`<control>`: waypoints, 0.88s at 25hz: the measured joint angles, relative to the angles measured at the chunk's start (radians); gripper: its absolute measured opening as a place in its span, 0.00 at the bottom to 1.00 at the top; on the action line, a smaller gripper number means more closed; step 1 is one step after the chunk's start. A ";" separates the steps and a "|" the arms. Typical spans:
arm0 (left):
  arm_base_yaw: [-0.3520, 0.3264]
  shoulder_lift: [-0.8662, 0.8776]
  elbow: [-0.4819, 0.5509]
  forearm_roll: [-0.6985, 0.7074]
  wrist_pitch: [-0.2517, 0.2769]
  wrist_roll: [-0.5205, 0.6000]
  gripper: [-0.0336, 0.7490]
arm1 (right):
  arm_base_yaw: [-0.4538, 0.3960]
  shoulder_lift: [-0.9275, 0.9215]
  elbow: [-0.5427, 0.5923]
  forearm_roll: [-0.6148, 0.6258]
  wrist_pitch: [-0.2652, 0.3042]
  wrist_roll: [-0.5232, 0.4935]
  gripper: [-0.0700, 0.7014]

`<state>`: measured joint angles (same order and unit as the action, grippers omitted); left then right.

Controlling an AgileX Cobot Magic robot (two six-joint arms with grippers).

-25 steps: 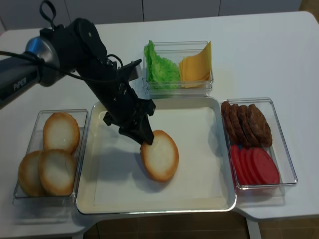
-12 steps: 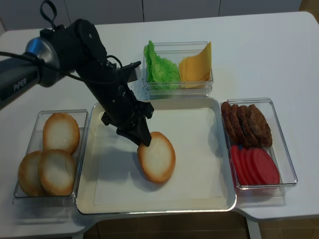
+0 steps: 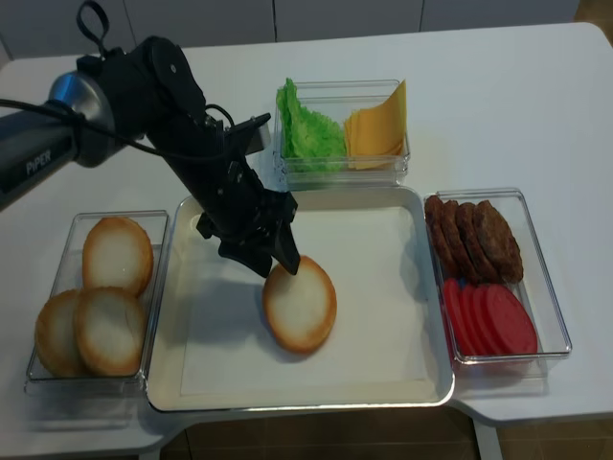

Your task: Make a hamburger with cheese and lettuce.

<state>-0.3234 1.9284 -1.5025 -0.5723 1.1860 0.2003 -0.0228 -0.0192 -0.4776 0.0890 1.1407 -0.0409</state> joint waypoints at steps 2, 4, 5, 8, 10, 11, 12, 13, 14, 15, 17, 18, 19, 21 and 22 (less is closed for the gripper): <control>0.000 0.000 0.000 -0.002 -0.002 0.000 0.63 | 0.000 0.000 0.000 0.000 0.000 0.000 0.71; 0.000 0.000 0.000 -0.002 -0.006 0.000 0.65 | 0.000 0.000 0.000 0.000 0.000 0.000 0.71; 0.000 -0.004 0.000 -0.002 -0.010 0.000 0.65 | 0.000 0.000 0.000 0.000 0.000 0.000 0.71; 0.000 -0.032 -0.002 0.026 -0.013 0.002 0.66 | 0.000 0.000 0.000 0.000 0.000 0.000 0.71; 0.000 -0.058 -0.014 0.097 -0.013 -0.026 0.66 | 0.000 0.000 0.000 0.000 0.000 0.000 0.71; 0.000 -0.075 -0.020 0.146 -0.013 -0.057 0.65 | 0.000 0.000 0.000 0.000 0.000 0.000 0.71; 0.000 -0.092 -0.025 0.203 -0.013 -0.090 0.65 | 0.000 0.000 0.000 0.000 0.000 0.000 0.71; 0.000 -0.114 -0.027 0.263 -0.011 -0.118 0.65 | 0.000 0.000 0.000 0.000 0.000 0.000 0.71; 0.000 -0.162 -0.029 0.364 -0.001 -0.175 0.65 | 0.000 0.000 0.000 0.000 0.000 0.000 0.71; 0.000 -0.189 -0.030 0.424 0.011 -0.200 0.65 | 0.000 0.000 0.000 0.000 0.000 0.000 0.71; 0.000 -0.242 -0.030 0.492 0.035 -0.216 0.63 | 0.000 0.000 0.000 0.000 0.000 0.000 0.71; 0.000 -0.262 -0.030 0.519 0.038 -0.216 0.62 | 0.000 0.000 0.000 0.000 0.000 0.000 0.71; 0.000 -0.282 -0.030 0.554 0.043 -0.216 0.60 | 0.000 0.000 0.000 0.000 0.000 0.000 0.71; 0.004 -0.314 -0.030 0.606 0.047 -0.217 0.58 | 0.000 0.000 0.000 0.000 0.000 0.000 0.71; 0.009 -0.325 -0.030 0.622 0.049 -0.223 0.57 | 0.000 0.000 0.000 0.000 0.000 0.000 0.71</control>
<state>-0.3145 1.6031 -1.5328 0.0502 1.2347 -0.0230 -0.0228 -0.0192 -0.4776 0.0890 1.1407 -0.0409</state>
